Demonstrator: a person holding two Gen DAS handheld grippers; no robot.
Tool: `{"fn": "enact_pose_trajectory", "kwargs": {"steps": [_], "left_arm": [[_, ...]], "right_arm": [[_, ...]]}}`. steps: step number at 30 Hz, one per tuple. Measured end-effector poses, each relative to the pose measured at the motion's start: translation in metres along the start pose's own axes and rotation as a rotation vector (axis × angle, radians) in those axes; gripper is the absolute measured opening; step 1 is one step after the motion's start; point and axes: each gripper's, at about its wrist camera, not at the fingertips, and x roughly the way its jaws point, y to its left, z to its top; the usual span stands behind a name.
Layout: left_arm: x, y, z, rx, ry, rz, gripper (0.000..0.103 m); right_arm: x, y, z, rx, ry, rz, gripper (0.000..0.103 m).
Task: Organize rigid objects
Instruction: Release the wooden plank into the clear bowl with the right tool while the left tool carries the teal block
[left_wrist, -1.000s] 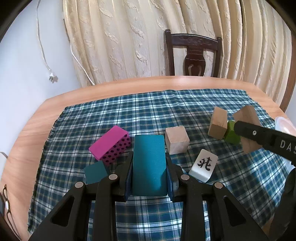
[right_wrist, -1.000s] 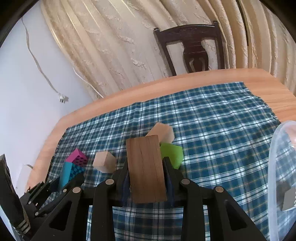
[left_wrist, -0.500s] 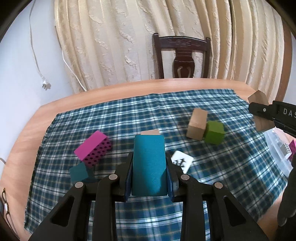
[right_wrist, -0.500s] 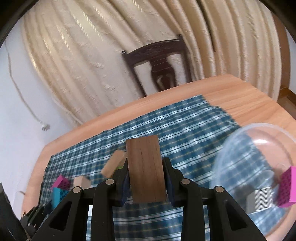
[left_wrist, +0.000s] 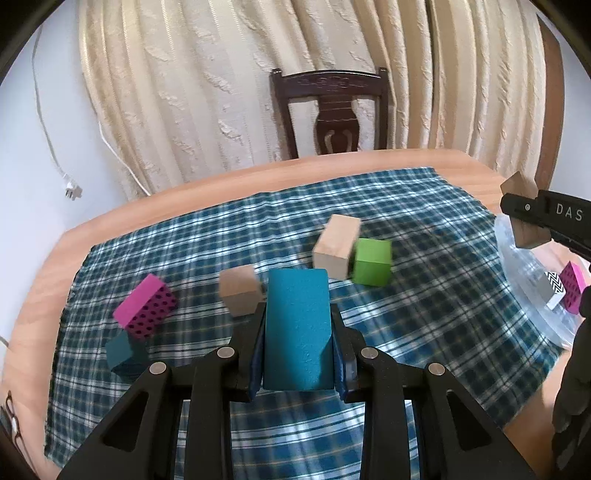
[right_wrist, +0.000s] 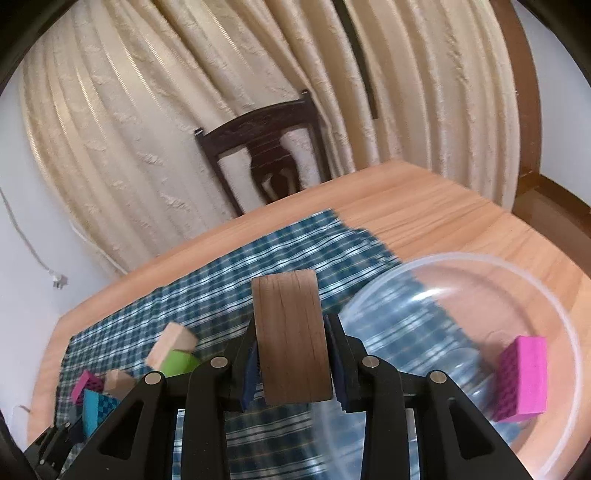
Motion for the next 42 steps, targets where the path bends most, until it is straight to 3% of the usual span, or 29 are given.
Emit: {"fn": "enact_pose_trajectory", "kwargs": {"steps": [12,42], "left_arm": [[-0.004,-0.043,0.008,0.071,-0.011,-0.039,0.03],[-0.014,-0.119,0.021,0.209,-0.041,-0.125,0.03]], "right_arm": [[-0.005,-0.039,0.003,0.072,-0.018,-0.117,0.034],[-0.009,-0.085,0.008,0.232,-0.02,-0.225,0.035]]}}
